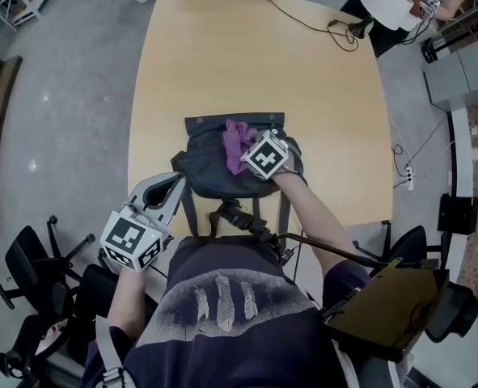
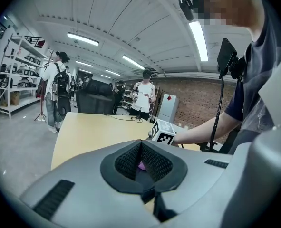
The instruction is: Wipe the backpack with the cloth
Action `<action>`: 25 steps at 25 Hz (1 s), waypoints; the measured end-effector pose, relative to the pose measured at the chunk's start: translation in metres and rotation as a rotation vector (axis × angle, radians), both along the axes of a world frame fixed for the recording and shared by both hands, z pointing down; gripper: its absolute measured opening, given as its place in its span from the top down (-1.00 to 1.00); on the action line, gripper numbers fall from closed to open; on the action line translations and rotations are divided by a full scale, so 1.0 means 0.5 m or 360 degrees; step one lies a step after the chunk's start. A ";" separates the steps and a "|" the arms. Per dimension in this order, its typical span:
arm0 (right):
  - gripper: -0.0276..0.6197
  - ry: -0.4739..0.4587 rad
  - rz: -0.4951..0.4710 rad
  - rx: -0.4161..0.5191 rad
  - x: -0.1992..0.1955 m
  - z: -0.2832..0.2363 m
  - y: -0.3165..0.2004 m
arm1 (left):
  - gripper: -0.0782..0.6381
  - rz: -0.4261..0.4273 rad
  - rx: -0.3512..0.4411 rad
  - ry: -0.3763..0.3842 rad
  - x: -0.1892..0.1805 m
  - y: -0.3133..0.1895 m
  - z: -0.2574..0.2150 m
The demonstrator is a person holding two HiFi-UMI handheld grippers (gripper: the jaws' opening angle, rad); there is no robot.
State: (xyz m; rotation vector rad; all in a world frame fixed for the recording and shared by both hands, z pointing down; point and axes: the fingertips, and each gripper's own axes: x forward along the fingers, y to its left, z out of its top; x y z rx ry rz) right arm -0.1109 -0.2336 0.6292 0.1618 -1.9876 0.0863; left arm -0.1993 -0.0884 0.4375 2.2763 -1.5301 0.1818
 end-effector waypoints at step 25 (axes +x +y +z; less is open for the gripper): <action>0.82 0.0264 0.0332 0.0282 0.282 -0.024 -0.233 | 0.76 0.0007 -0.0019 -0.0039 0.028 -0.011 -0.002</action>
